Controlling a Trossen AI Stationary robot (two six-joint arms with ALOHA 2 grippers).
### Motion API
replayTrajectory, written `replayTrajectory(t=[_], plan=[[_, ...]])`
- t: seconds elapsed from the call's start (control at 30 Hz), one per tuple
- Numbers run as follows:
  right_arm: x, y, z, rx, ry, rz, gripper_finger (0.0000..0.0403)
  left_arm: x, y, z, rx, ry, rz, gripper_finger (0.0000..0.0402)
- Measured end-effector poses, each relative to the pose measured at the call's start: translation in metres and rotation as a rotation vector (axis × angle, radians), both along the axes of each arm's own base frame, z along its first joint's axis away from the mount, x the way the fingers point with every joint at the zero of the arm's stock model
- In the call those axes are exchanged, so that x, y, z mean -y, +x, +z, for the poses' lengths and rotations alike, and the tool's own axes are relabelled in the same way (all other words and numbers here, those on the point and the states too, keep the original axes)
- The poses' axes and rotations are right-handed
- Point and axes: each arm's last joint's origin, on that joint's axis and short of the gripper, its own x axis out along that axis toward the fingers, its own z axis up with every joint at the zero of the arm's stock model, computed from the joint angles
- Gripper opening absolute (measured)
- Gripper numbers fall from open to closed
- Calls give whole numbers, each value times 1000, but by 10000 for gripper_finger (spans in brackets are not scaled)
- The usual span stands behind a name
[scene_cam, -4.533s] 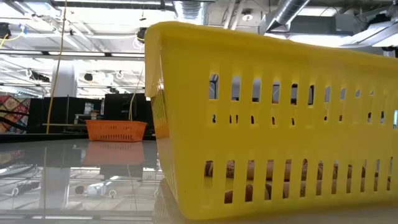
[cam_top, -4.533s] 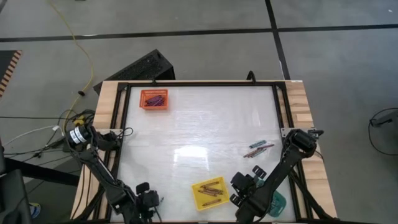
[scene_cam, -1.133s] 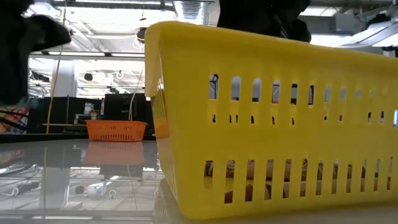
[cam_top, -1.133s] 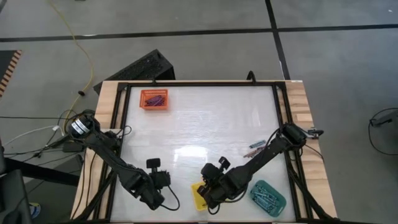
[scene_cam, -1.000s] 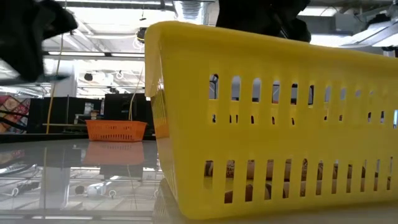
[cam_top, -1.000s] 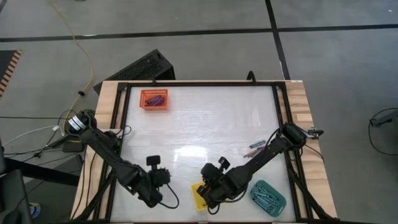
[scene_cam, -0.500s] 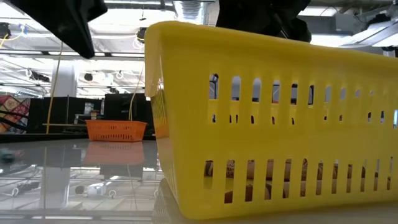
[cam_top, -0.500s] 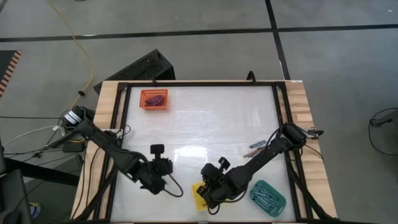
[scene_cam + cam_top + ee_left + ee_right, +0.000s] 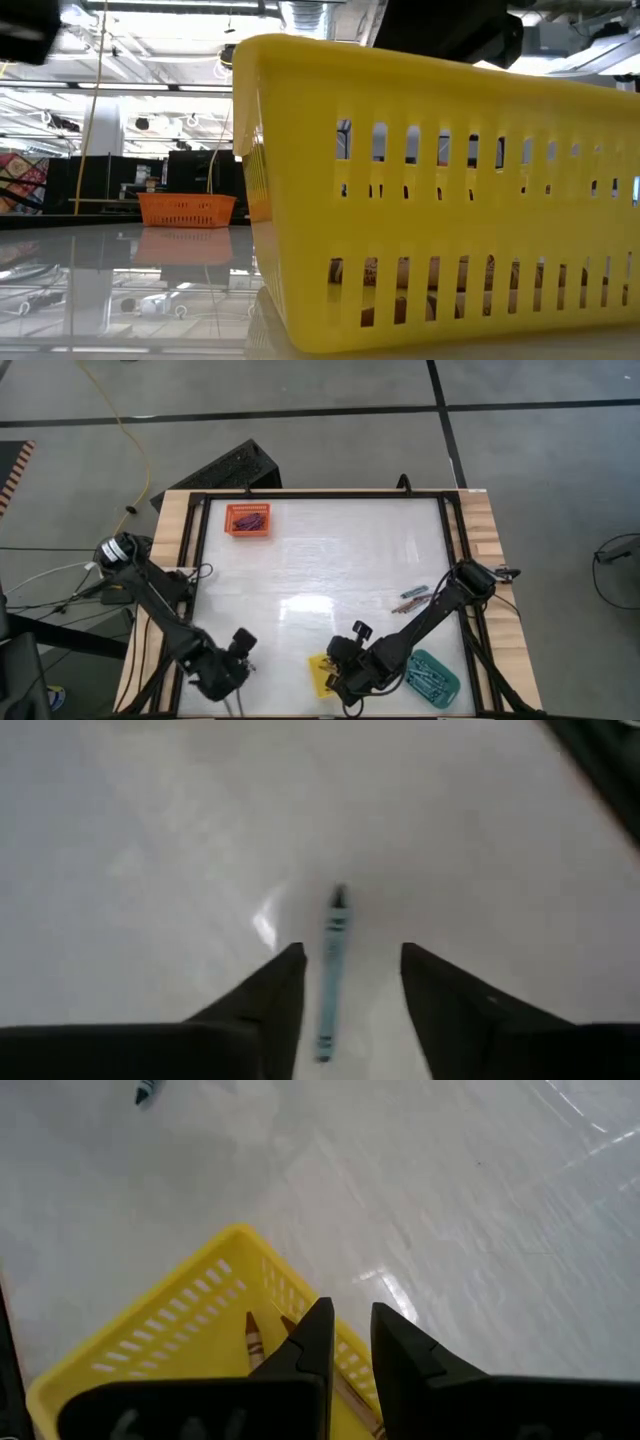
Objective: Sort crayons
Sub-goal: Put the blue crayon into the green bin
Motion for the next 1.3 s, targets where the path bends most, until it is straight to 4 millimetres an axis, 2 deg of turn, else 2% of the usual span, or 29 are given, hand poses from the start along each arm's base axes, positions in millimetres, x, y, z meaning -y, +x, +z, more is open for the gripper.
replayTrajectory(t=[0.07, 0.17, 0.37, 0.5, 0.57, 0.63, 0.77, 0.83, 1.03, 1.2, 1.3], plan=[[0, 0, 0, 1, -3, 0, 64, 5, -9, -8, 21, -5, 1, 176], [-1, 0, 0, 2, -11, 12, 64, 3, -18, -21, 34, 34, 46, 185], [0, 1, 0, 1, -13, 13, 64, -9, -27, -53, -94, -81, 88, 172], [0, 1, 0, 2, -13, 12, 64, -12, -32, -60, -114, -84, 146, 167], [0, 1, 0, 2, -13, 12, 64, -14, -33, -62, -105, -71, 170, 153], [0, 1, 0, 2, -13, 12, 64, -15, -33, -62, -93, -55, 168, 123], [0, 1, 0, 3, -13, 12, 64, -15, -32, -62, -57, -33, 123, 36], [0, 1, 0, 3, -13, 13, 64, -15, -31, -61, -42, -25, 106, 12], [-1, 0, 0, 4, -8, 12, 64, -13, -26, -58, 41, 25, 94, 3], [-5, -3, 2, 26, -43, 13, 64, -11, -11, -40, 126, 69, 83, 2], [-9, -8, 6, 81, -139, 3, 65, -9, -3, -27, 187, 100, 67, 1]])
